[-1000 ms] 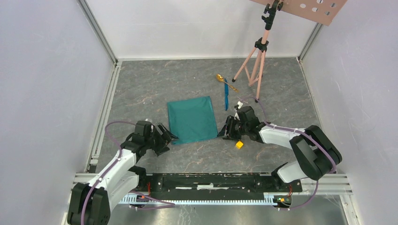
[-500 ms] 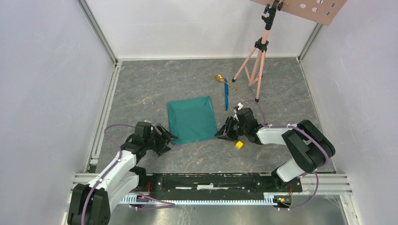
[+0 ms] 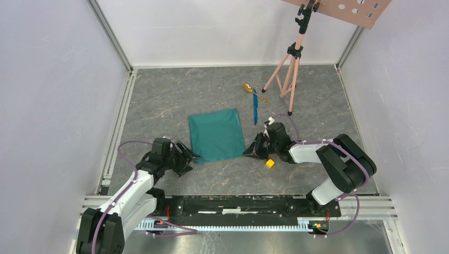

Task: Fold the napkin into a case and place the utensils inside
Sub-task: Smooth out the square-folded napkin at the center of the board.

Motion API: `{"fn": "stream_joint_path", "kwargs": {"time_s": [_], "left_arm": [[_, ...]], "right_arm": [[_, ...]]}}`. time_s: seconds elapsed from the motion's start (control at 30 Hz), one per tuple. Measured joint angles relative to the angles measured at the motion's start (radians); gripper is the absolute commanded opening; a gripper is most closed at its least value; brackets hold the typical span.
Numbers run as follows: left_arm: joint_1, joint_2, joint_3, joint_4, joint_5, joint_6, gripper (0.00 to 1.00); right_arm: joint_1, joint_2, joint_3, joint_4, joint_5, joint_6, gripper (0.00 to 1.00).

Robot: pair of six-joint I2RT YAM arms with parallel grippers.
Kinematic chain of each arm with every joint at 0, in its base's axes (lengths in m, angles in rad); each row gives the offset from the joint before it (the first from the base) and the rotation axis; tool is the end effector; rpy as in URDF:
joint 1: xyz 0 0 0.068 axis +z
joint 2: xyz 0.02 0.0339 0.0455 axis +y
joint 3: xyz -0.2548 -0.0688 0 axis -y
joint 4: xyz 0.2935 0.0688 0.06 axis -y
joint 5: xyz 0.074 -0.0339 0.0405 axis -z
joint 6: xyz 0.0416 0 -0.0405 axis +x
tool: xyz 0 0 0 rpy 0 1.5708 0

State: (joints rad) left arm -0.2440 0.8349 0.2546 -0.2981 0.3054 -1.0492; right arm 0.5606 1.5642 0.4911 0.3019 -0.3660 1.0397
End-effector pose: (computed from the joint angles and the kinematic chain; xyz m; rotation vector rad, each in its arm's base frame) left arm 0.1909 -0.0604 0.1041 -0.8945 2.4723 -0.8930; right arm 0.2395 0.1679 0.0604 0.4206 2.5815 1.1267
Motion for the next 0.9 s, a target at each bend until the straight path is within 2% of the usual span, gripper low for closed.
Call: {"fn": "stream_joint_path", "kwargs": {"time_s": [0.13,0.27,0.33,0.4,0.47,0.83,0.9], "left_arm": [[0.000,0.000,0.000,-0.002,0.000,0.000,0.75],[0.000,0.001,0.000,-0.002,0.000,0.000,0.71],[0.000,0.006,-0.001,0.000,0.000,0.000,0.67],[0.000,0.023,-0.003,0.011,0.003,0.000,0.58],[0.000,0.049,-0.004,0.026,0.010,0.000,0.53],[0.000,0.131,-0.008,0.108,0.011,-0.002,0.44],[0.000,0.143,-0.007,0.122,0.010,-0.001,0.40]], "right_arm": [[0.000,0.007,0.000,0.020,-0.001,0.000,0.22],[0.000,0.011,0.000,0.024,-0.001,0.001,0.11],[0.000,0.011,0.000,0.025,-0.001,0.003,0.07],[0.000,0.011,0.000,0.025,0.000,0.004,0.04],[0.000,0.011,-0.001,0.025,0.000,0.004,0.02],[0.000,0.011,-0.004,0.026,-0.004,0.005,0.00],[0.000,0.011,-0.004,0.026,-0.005,0.005,0.00]]}}
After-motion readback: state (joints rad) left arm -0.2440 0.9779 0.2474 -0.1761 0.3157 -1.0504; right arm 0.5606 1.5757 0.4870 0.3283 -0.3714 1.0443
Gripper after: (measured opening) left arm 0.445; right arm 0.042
